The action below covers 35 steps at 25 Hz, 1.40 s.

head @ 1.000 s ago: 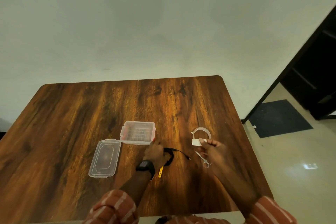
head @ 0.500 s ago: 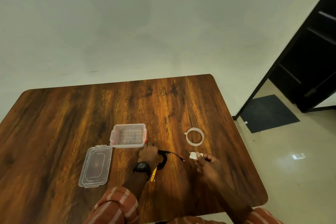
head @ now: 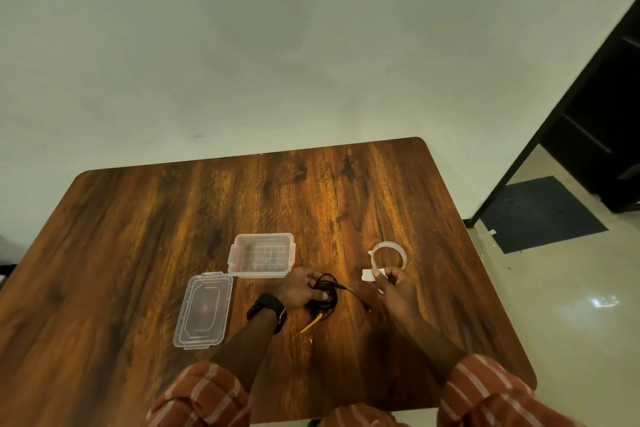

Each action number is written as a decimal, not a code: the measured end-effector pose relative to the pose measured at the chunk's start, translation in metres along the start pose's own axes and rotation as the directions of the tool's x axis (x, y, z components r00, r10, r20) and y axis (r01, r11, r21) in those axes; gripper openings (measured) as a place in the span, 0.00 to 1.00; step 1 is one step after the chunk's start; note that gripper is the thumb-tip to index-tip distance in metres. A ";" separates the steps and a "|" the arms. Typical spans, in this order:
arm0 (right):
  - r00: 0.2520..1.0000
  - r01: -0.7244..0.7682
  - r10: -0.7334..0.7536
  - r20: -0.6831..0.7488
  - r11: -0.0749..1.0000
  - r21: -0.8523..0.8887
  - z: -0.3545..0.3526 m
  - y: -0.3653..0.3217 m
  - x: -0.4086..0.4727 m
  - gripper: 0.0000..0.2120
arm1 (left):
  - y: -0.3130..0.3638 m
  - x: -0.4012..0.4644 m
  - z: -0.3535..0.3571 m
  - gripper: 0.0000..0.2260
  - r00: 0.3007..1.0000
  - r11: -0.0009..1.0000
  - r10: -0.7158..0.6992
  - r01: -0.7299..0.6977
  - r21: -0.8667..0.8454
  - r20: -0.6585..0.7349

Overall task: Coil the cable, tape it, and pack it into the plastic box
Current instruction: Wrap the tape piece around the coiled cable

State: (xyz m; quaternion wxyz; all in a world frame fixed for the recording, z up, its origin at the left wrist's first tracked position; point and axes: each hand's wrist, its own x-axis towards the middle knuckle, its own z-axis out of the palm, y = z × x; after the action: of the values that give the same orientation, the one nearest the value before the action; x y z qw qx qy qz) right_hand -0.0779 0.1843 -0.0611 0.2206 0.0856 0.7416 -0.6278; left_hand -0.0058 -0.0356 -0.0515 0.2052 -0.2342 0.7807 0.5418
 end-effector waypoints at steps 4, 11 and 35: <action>0.998 0.012 -0.010 0.062 1.000 -0.024 0.018 -0.005 0.015 0.06 | 0.003 -0.005 0.001 0.04 0.992 0.992 0.111 -0.114 0.052 0.056; 0.900 -0.376 0.258 0.352 0.866 0.328 0.039 -0.001 0.002 0.13 | 0.025 -0.030 -0.008 0.08 0.974 0.976 0.184 -0.165 -0.145 0.130; 0.987 0.156 -0.143 -0.074 0.965 0.211 0.021 -0.066 -0.058 0.06 | 0.076 -0.114 0.002 0.12 0.799 0.852 0.523 -0.501 0.152 -0.297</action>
State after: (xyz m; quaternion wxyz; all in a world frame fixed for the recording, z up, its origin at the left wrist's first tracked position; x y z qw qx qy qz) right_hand -0.0481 0.1593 0.0202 0.1403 0.0712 0.6793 -0.7168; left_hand 0.0416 0.0060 0.0708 -0.0736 -0.0941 0.8550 0.5047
